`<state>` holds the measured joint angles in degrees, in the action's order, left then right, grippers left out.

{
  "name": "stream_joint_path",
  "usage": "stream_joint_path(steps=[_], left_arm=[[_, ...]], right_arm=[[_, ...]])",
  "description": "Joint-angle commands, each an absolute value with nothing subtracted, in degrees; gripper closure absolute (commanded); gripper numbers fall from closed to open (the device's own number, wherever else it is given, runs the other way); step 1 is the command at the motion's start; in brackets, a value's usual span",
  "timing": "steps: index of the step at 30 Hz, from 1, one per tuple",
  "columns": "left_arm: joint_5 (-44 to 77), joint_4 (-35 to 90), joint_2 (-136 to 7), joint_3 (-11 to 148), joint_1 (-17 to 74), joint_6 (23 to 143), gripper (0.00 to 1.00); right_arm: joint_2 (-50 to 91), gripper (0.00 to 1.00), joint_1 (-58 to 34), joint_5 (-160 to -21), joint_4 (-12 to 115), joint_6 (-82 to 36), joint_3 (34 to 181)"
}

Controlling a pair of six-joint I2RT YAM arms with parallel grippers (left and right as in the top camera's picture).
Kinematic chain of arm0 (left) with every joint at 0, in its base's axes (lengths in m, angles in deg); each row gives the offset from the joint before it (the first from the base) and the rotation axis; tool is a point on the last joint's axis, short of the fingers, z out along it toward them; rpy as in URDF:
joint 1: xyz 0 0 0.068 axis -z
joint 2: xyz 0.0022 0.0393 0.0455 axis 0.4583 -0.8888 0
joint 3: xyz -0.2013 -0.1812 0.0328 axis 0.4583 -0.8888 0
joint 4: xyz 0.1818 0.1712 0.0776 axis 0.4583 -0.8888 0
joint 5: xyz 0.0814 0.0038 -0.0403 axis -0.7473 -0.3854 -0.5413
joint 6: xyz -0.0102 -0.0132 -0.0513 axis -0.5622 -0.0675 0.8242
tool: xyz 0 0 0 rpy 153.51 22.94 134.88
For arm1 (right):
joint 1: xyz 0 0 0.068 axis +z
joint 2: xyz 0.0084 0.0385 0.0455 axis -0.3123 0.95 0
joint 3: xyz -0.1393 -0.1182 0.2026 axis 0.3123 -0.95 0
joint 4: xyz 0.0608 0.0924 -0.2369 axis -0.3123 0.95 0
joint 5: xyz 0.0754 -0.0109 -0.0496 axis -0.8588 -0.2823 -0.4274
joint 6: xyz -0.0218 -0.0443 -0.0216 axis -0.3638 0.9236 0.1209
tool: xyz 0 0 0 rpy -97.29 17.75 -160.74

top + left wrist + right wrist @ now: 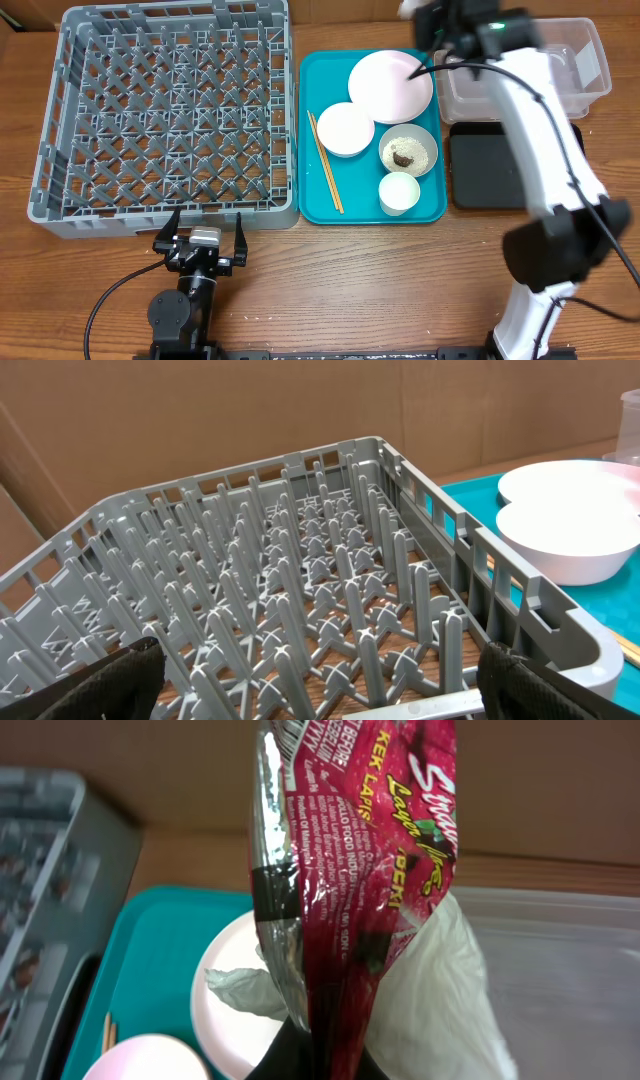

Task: Sort waste into correct bins and load items into the dishwasher
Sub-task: 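Carry the wrapper and tissue into the clear bin and release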

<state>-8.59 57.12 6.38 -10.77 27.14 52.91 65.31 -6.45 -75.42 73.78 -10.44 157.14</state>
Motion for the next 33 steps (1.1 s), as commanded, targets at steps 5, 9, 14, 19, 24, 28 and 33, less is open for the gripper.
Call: stream_joint_path(steps=[5,9,14,19,24,28,33], left_arm=[[-8.6,57.1,6.8,-11.0,26.8,53.7,0.00],[-8.6,57.1,6.8,-11.0,26.8,53.7,0.00],[-8.6,57.1,6.8,-11.0,26.8,53.7,0.00],[-8.6,57.1,6.8,-11.0,26.8,53.7,0.00],[-8.6,57.1,6.8,-11.0,26.8,53.7,0.00],[-8.6,57.1,6.8,-11.0,26.8,53.7,0.00],[-8.6,57.1,6.8,-11.0,26.8,53.7,0.00]], right_arm=[[67.8,0.96,-19.6,-74.6,75.9,-24.7,155.6],[71.6,0.96,-22.1,-75.0,73.6,-29.6,153.4],[75.6,0.51,-22.1,-75.1,69.7,-34.3,152.9],[73.9,0.00,-22.1,-76.1,69.9,-34.2,153.9],[67.6,0.00,-21.9,-87.9,74.4,-30.0,155.9],[62.8,0.03,-19.1,-95.8,79.2,-26.6,155.9],[62.8,0.09,-10.3,-94.6,88.7,-25.6,155.2]])
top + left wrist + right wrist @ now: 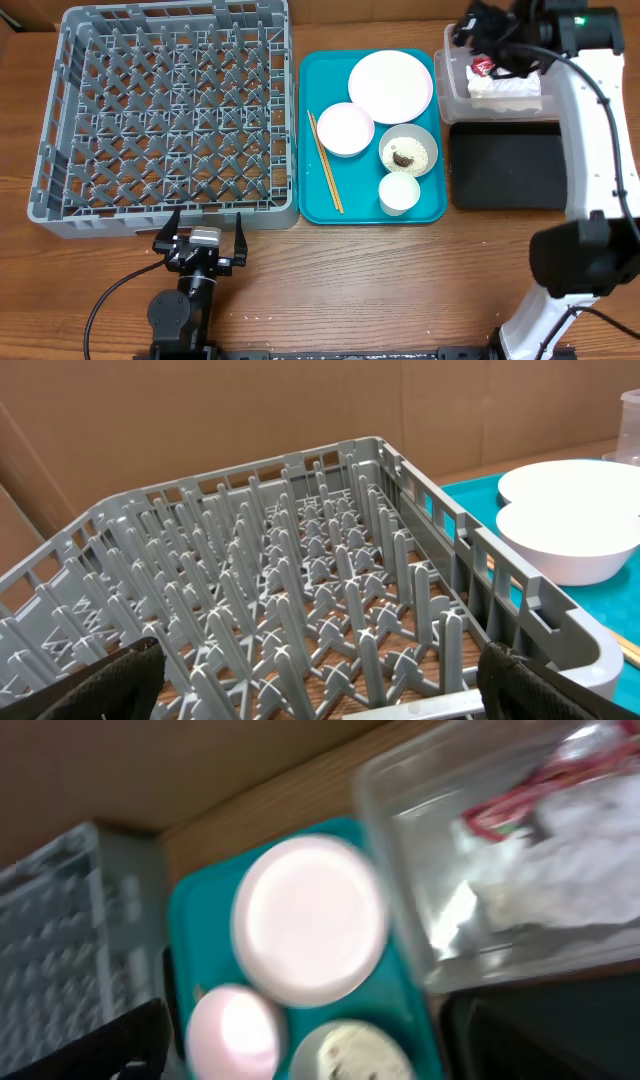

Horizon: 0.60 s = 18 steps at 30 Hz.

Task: Sort waste into correct bins and load items into the dishwasher
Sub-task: 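Carry the wrapper and tissue into the clear bin and release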

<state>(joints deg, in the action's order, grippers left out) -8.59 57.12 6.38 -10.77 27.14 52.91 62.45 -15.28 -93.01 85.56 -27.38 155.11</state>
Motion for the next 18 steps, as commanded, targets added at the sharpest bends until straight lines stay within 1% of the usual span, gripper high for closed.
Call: stream_joint_path(steps=[1,4,6,8,13,18], left_arm=[[-8.6,57.1,6.8,-11.0,26.8,53.7,0.00],[-8.6,57.1,6.8,-11.0,26.8,53.7,0.00],[-8.6,57.1,6.8,-11.0,26.8,53.7,0.00],[-8.6,57.1,6.8,-11.0,26.8,53.7,0.00],[-8.6,57.1,6.8,-11.0,26.8,53.7,0.00],[-8.6,57.1,6.8,-11.0,26.8,53.7,0.00]], right_arm=[[63.0,0.11,-8.4,-94.4,90.2,-25.6,154.6],[63.0,0.14,-2.8,-94.1,93.4,-26.4,151.9],[63.1,0.14,1.1,-89.1,96.2,-30.9,148.7],[63.0,0.17,2.8,-84.2,99.7,-35.0,146.4],[63.0,0.18,1.7,-82.8,109.5,-36.8,143.4],[62.3,0.18,1.7,-82.8,110.7,-36.6,139.6]])
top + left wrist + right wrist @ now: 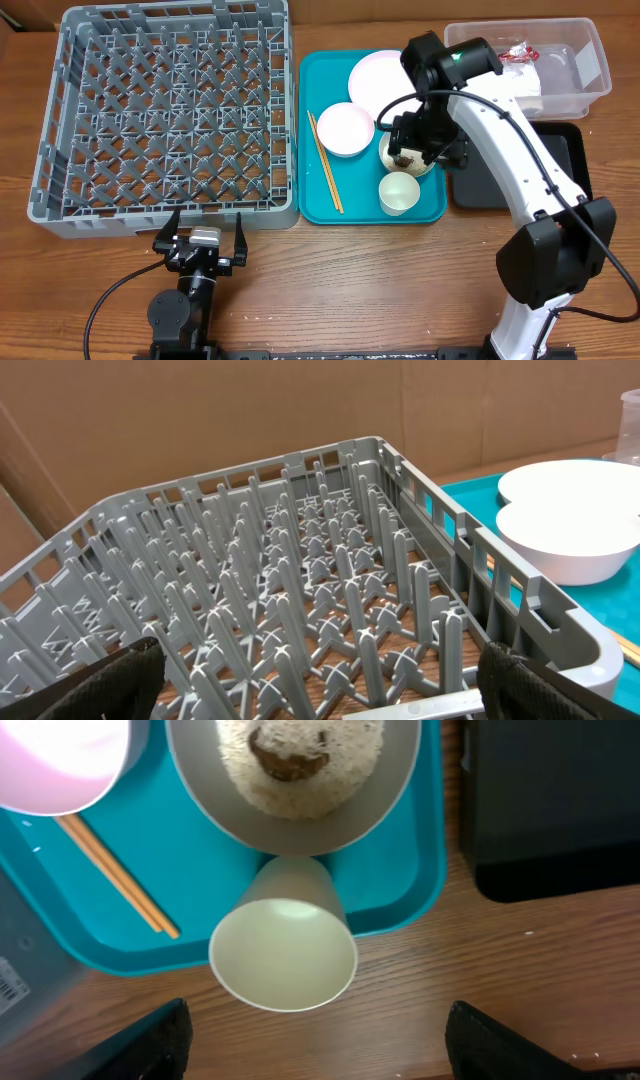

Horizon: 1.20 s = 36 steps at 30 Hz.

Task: Sort waste into correct bins and load items into the dishwasher

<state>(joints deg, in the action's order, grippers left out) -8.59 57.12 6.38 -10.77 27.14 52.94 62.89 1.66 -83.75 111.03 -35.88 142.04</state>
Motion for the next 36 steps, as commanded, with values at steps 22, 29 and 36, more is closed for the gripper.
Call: stream_joint_path(steps=[22,29,36], left_arm=[[-8.6,57.1,6.8,-11.0,26.8,53.7,0.00],[-7.1,59.9,6.8,-10.9,26.8,57.7,0.00],[-3.3,55.4,4.3,0.1,26.8,65.4,0.00]], right_arm=[[56.4,0.37,-0.3,-85.4,90.6,-33.2,118.6],[56.4,0.79,-0.3,-88.4,88.1,-33.3,114.7],[55.9,0.96,-0.3,-90.2,88.3,-33.3,115.4]])
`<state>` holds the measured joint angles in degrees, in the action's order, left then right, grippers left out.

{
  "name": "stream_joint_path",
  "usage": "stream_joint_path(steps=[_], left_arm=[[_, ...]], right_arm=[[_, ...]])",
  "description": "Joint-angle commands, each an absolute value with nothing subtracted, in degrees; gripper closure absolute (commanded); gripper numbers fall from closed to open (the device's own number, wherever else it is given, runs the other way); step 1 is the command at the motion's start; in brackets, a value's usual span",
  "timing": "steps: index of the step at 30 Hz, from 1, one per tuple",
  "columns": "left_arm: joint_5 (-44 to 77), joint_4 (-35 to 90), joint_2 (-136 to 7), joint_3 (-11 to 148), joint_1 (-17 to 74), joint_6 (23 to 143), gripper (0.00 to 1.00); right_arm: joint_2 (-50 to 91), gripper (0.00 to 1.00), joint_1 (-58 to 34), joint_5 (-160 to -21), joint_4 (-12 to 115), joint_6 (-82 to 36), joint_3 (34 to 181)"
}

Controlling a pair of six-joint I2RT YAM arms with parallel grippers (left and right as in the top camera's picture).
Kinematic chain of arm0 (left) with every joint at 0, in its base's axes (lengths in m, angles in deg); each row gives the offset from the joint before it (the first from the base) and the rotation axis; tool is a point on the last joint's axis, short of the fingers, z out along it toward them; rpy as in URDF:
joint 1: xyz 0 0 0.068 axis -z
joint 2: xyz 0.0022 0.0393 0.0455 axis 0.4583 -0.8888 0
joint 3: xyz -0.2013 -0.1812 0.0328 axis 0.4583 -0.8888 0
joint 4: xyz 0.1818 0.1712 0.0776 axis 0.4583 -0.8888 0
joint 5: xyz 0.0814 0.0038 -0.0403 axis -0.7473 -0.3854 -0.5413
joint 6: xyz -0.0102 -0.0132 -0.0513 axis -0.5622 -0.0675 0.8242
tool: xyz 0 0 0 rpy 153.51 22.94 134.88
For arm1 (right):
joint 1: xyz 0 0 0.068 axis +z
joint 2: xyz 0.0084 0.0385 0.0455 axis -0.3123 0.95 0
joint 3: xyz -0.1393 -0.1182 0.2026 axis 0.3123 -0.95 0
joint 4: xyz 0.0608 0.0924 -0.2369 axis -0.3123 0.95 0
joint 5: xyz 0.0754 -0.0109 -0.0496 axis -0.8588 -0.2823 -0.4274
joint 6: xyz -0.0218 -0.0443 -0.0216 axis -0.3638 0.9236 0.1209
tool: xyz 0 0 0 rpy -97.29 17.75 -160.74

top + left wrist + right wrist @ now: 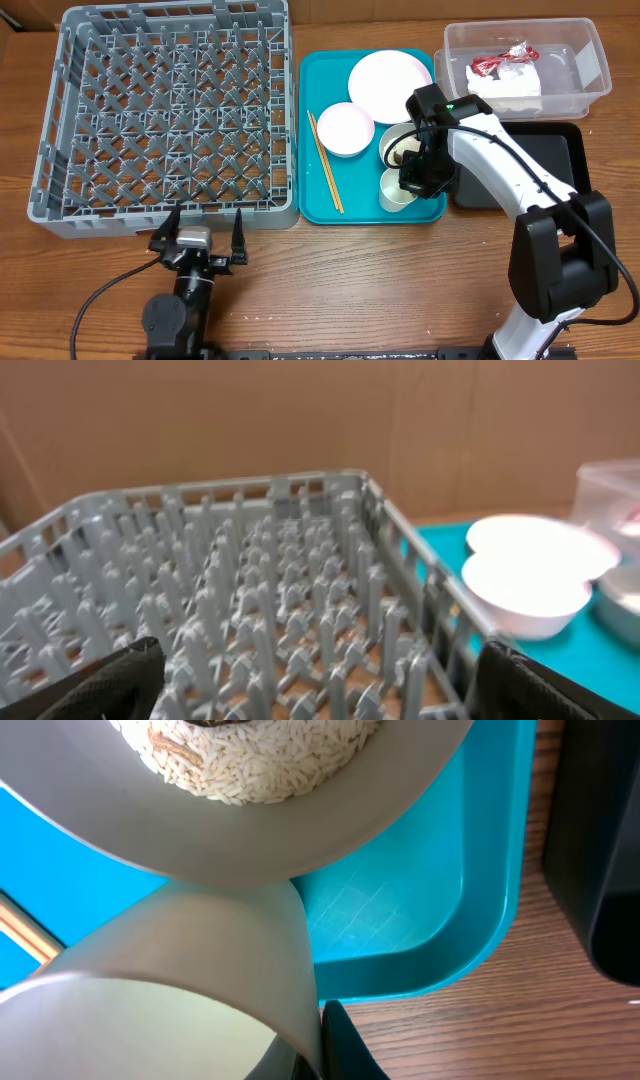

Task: Sort waste into correct bins and load items into the dishwasher

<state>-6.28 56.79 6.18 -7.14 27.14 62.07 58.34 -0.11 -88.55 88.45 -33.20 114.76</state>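
Observation:
A pale paper cup (393, 194) stands at the front right of the teal tray (318, 205), against a grey bowl of rice (400, 148). My right gripper (412, 180) is down on the cup, shut on its wall. The right wrist view shows the cup (170, 990) pinched between the black fingers (345, 1045), under the bowl (240, 780). A white plate (390, 85), a white bowl (345, 128) and chopsticks (325, 160) also lie on the tray. My left gripper (200, 232) hangs open before the grey dish rack (165, 110), holding nothing.
A clear bin (590, 70) at the back right holds a red wrapper (500, 62) and a white napkin. A black bin (520, 160) lies right of the tray. In the left wrist view the rack (270, 580) fills the frame, with the white bowl (520, 585) beyond.
My right gripper was open above the paper cup; now it is lower and shut on the cup's wall. The left wrist view has shifted a little, so the left arm has moved slightly.
At first my right gripper held a red wrapper and a napkin above the tray's back corner. Then both lay in the clear bin. Then the gripper was open over the cup and rice bowl, and now it is shut on the cup.

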Motion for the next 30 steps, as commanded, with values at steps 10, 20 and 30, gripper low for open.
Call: stream_joint_path(steps=[10,20,30], left_arm=[[17.3,43.0,-40.0,35.8,26.8,65.8,0.00],[57.5,70.8,-79.1,48.0,27.0,115.3,0.00],[71.3,74.0,-93.3,48.0,27.0,139.6,0.04]], right_arm=[[45.6,0.96,-1.0,-94.6,84.1,-33.2,120.2],[45.2,0.96,-4.0,-115.5,60.5,-38.2,119.6],[53.9,0.96,-3.3,-137.0,47.2,-41.0,118.1]])
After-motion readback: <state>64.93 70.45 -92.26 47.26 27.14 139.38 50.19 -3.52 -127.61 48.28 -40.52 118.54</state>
